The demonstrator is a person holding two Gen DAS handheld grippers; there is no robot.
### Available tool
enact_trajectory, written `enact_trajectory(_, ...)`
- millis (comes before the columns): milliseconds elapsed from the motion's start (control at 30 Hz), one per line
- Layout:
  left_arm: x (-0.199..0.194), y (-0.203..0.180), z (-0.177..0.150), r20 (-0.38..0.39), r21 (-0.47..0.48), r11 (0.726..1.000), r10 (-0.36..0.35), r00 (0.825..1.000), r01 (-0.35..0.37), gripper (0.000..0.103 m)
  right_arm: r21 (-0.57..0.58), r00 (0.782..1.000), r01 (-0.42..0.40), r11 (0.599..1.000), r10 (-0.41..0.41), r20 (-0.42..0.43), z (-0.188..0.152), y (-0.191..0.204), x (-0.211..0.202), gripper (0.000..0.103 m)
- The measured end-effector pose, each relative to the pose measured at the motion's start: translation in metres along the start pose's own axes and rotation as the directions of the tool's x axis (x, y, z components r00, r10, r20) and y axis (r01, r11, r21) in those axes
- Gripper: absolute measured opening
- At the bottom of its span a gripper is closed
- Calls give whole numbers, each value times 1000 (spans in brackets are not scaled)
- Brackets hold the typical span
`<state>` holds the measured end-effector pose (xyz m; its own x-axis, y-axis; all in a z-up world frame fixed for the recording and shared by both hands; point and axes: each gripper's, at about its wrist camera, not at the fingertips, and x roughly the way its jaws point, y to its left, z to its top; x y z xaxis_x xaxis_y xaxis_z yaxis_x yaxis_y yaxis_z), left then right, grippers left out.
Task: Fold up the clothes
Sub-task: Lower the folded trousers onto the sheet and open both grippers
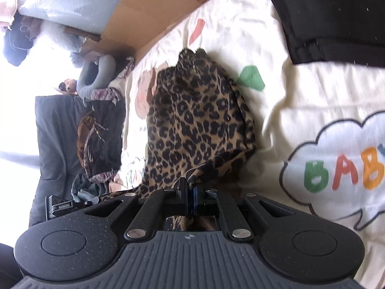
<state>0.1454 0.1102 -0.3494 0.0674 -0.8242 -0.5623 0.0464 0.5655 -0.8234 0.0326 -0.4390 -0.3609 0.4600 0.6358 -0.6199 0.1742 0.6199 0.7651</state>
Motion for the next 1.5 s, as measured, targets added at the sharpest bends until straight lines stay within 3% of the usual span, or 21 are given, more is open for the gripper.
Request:
enact_trajectory(633, 27, -25, 68, 132, 86, 995, 36, 991, -47, 4, -83, 995, 53, 995, -46, 89, 54, 8, 19, 2)
enact_trajectory(1500, 104, -5, 130, 138, 117, 971, 193, 972, -209, 4, -114, 979, 200, 973, -193, 68, 97, -18, 76, 3)
